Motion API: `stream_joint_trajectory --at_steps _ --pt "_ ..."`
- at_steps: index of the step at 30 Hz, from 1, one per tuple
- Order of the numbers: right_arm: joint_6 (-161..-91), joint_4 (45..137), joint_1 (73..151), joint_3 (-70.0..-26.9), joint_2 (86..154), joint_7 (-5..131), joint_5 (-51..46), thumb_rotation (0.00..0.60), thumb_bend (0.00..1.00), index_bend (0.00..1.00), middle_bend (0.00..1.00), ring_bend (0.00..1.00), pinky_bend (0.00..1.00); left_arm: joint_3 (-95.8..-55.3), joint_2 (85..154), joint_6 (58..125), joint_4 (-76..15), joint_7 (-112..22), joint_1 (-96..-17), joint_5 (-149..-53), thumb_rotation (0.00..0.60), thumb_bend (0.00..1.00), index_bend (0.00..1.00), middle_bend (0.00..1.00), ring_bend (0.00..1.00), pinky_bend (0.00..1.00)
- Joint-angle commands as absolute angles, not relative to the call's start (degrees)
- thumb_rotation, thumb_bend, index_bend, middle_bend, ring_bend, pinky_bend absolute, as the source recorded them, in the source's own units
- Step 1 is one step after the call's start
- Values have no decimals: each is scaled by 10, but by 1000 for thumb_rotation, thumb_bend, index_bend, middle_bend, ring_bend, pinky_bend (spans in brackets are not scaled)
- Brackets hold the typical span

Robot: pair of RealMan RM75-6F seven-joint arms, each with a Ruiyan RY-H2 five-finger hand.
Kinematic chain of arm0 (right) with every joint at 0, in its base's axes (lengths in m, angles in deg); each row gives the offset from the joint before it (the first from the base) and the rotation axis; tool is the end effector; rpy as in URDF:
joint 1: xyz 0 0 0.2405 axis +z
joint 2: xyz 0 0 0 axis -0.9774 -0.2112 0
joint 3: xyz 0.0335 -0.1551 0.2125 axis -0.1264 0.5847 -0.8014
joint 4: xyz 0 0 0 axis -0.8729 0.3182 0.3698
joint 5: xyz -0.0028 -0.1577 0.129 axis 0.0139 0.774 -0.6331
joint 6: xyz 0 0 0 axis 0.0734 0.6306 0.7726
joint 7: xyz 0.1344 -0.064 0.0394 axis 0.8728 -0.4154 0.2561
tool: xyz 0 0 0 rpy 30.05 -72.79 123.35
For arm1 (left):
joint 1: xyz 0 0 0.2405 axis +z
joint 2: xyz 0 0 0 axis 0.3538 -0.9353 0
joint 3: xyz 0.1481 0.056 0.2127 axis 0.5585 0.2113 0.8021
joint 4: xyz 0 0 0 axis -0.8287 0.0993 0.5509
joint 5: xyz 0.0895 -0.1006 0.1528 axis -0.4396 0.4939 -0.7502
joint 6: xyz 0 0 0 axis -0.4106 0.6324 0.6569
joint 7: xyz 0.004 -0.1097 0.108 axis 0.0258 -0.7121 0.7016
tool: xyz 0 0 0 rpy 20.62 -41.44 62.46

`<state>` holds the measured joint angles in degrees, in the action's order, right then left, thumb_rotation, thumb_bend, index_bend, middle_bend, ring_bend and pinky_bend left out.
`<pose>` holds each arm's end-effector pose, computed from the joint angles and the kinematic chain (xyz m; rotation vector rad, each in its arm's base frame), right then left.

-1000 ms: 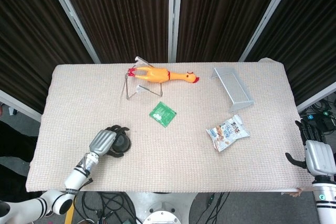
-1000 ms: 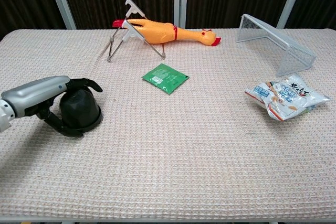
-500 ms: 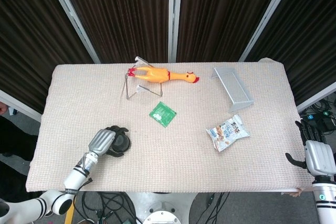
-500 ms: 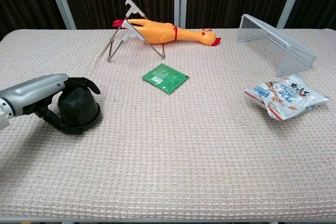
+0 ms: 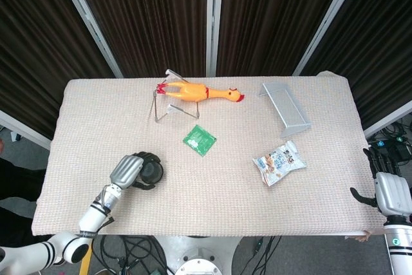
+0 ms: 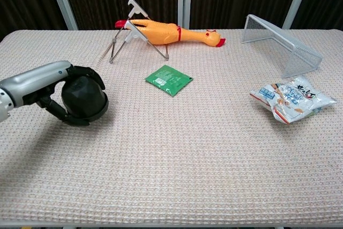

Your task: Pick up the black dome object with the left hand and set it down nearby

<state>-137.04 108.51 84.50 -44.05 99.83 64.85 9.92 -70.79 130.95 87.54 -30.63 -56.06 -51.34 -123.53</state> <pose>-0.3452 -0.2096 0.1709 1.2744 -1.0807 0.8031 -0.2197 0.3028 -0.0399 -1.7950 -1.2500 -1.1201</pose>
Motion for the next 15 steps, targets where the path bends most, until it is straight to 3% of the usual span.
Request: stream_joint_trajectory --at_steps 1,5,12,15 --pt "-1372 1085 844 -441 997 650 100 600 131 0 0 0 0 -720 1296 867 -318 -544 -523 -1225 600 210 346 431 308 409" --pt "-1381 1088 841 -443 993 655 105 600 131 0 0 0 0 -758 1259 861 -349 -510 -550 -1216 600 212 346 431 308 412" --pt "-1388 1089 838 -443 992 656 108 600 131 0 0 0 0 -865 1171 895 -474 -432 -606 -1211 600 210 347 431 308 413" --pt "-1389 1088 838 -443 992 660 110 600 131 0 0 0 0 -874 1168 887 -488 -427 -612 -1181 600 210 352 433 310 416"
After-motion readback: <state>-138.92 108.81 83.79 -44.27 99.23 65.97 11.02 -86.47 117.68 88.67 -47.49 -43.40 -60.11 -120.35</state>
